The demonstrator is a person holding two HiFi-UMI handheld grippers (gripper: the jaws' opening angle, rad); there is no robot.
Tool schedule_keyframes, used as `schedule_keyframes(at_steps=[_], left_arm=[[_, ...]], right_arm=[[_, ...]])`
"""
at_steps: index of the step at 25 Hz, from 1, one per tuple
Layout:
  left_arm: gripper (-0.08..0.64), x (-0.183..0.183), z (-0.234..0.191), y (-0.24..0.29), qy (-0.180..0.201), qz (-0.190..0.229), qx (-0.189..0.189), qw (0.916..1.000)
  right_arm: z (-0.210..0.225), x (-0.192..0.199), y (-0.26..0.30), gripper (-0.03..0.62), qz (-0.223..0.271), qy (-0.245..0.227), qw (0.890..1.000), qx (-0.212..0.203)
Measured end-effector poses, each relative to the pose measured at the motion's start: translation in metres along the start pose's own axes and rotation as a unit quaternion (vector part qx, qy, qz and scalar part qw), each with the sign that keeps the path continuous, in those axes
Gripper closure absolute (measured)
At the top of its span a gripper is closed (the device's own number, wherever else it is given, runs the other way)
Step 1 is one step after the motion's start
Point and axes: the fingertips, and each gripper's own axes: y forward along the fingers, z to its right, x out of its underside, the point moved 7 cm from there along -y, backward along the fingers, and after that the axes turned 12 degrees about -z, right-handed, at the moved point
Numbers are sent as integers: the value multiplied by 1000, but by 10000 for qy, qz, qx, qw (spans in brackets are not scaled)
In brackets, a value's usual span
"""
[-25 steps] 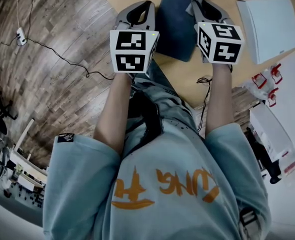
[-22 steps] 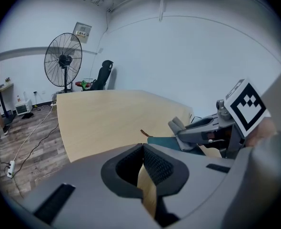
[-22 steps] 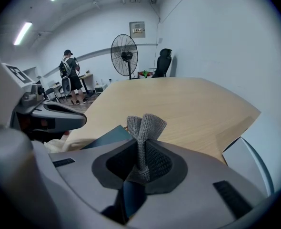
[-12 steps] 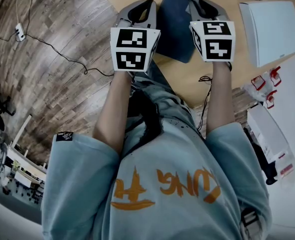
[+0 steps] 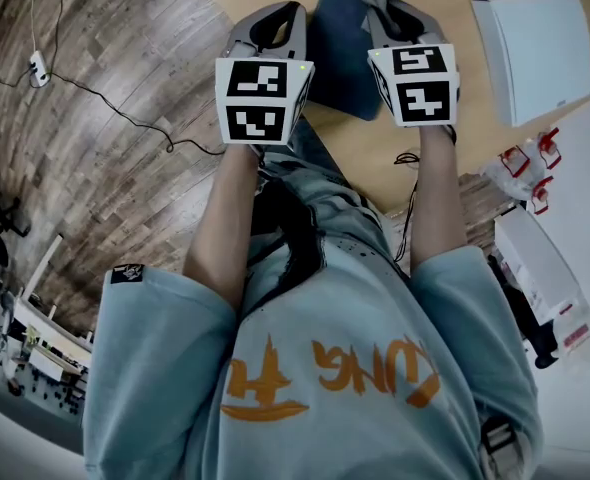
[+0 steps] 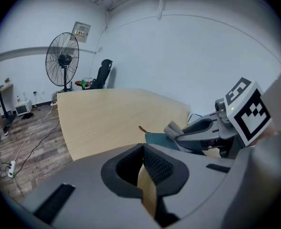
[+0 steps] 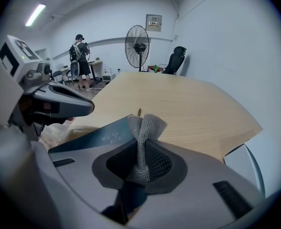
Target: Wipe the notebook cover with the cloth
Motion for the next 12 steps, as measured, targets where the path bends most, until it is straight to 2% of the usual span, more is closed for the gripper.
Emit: schedule_keyframes(at_steps=[12], left_arm=[[543,11,0,-15,-36,85,-37,10000]], right_arm=[[-23,18,-10,546,21,-92,9999,-79]])
